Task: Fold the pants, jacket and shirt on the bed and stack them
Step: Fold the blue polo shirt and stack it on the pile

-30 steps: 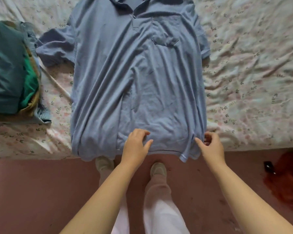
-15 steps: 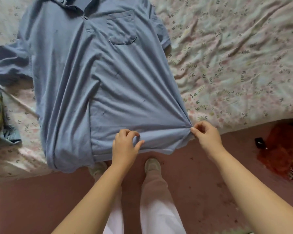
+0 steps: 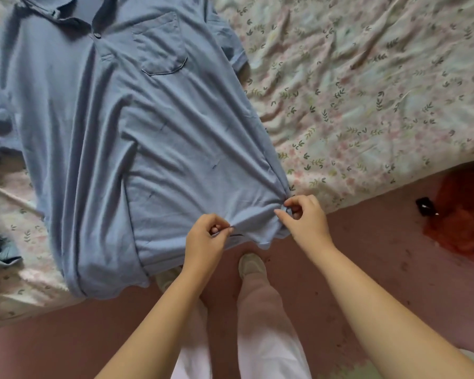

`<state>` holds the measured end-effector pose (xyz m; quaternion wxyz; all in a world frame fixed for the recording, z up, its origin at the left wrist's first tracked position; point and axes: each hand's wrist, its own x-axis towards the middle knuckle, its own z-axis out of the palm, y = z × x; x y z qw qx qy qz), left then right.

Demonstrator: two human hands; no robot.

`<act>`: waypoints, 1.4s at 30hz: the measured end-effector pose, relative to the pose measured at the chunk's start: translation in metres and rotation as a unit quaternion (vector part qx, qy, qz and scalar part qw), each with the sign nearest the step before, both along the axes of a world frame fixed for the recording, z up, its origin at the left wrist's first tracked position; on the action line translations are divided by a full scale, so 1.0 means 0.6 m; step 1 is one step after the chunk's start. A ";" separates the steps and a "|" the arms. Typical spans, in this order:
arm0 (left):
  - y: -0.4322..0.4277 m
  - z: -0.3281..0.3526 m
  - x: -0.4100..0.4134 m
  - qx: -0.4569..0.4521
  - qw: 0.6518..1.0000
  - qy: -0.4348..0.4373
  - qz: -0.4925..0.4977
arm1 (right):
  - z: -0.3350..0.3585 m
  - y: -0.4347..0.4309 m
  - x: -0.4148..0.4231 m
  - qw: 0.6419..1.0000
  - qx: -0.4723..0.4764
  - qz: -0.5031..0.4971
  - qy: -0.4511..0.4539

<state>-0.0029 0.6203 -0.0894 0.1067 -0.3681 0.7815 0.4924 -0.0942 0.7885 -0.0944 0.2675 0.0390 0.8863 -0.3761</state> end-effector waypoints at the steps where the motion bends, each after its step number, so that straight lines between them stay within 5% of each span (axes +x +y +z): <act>1: -0.001 0.001 0.003 0.013 1.000 -0.001 0.009 | -0.003 -0.004 0.003 1.000 0.018 -0.001 0.005; 16: -0.006 0.012 0.003 0.069 0.998 -0.009 0.009 | -0.026 -0.051 0.023 0.985 0.138 -0.098 0.044; 25: -0.005 0.032 0.011 0.024 0.998 0.036 -0.050 | 0.037 0.005 0.021 0.985 -0.106 -0.132 0.011; 31: 0.036 0.031 -0.024 0.018 0.991 0.060 -0.121 | 0.032 0.053 -0.047 0.976 -0.155 -0.128 -0.088; 35: 0.059 -0.001 -0.038 0.029 0.996 0.013 -0.085 | 0.008 0.065 -0.062 0.995 -0.022 -0.054 -0.086; 39: 0.067 -0.013 0.013 0.048 0.996 -0.001 0.072 | 0.011 0.043 -0.040 0.994 -0.013 -0.059 -0.093; 42: 0.057 -0.019 0.070 0.027 0.981 -0.012 0.193 | 0.008 0.028 0.005 0.991 0.097 -0.085 -0.022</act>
